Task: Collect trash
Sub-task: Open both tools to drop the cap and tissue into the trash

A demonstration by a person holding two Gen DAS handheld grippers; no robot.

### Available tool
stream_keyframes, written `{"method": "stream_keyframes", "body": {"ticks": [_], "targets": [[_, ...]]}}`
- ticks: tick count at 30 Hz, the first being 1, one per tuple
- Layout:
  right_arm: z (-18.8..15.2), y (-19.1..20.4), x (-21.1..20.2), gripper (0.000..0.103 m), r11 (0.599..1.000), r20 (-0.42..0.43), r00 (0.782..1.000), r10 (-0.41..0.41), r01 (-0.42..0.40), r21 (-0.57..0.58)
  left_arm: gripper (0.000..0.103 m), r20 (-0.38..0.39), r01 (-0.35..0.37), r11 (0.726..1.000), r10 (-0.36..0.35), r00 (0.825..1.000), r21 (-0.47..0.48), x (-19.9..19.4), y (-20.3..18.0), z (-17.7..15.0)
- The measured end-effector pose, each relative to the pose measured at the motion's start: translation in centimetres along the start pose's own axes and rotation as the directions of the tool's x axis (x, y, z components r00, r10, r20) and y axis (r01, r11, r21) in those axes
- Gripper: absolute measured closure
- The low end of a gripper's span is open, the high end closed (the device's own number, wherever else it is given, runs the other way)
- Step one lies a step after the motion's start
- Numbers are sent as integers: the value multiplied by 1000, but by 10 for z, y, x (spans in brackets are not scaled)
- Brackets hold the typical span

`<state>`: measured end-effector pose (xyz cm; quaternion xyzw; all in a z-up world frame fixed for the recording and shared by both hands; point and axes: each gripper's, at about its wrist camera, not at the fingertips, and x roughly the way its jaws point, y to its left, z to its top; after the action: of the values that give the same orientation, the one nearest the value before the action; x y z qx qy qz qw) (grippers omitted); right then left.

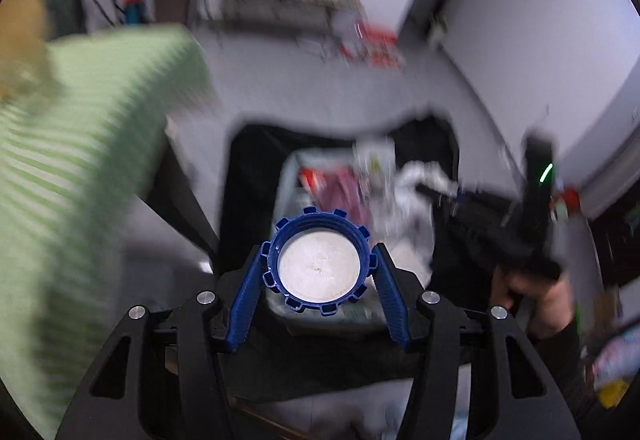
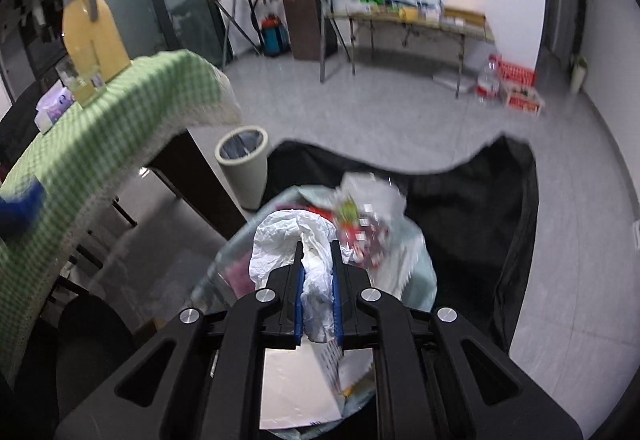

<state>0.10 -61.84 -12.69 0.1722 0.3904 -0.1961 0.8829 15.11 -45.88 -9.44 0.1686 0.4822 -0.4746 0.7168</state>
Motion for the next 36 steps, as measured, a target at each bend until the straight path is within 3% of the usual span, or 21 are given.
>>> {"method": "stream_keyframes", "body": {"ticks": [3,8,12,15,19,22,28,29,30,31,32,36], "targets": [[-8,-7,9,92,1000,-20,1000,23,-22,22,51,-142,-4,1000,2,990,-15,66,1,-10],[-16,-14,18,91,998,-45,998,37,-35,43,51,-244,-63,997,49,969,-51,132,3,-25],[-21,-22,24,91,997,-57,997,49,-45,66,51,-338,-115,988,74,938,-102,177,17,-30],[-24,-26,30,91,995,-72,996,56,-51,81,51,-312,-167,984,141,940,-59,184,11,-22],[-27,-29,35,91,993,-81,994,68,-60,99,51,-293,-172,983,146,945,-66,189,5,-14],[-27,-32,38,90,991,-81,994,70,-60,118,51,-270,-179,984,170,948,-6,184,-8,-11],[-25,-41,38,89,985,-72,994,76,-64,162,49,-292,-134,984,95,952,-115,176,7,-9],[-24,-42,36,80,984,-68,996,65,-53,170,46,-284,-122,984,80,956,-133,173,8,-9],[-23,-45,35,73,984,-64,996,59,-47,174,37,-279,-89,983,40,960,-163,169,8,-9],[-21,-46,32,57,983,-51,997,53,-43,179,32,-274,-60,981,8,962,-184,169,7,-8],[-19,-45,28,49,983,-37,998,51,-43,180,31,-269,-37,979,-19,963,-200,166,7,-7],[-9,-39,13,49,988,1,1000,21,-21,150,27,-225,-8,979,-38,974,-202,143,0,-1]]}}
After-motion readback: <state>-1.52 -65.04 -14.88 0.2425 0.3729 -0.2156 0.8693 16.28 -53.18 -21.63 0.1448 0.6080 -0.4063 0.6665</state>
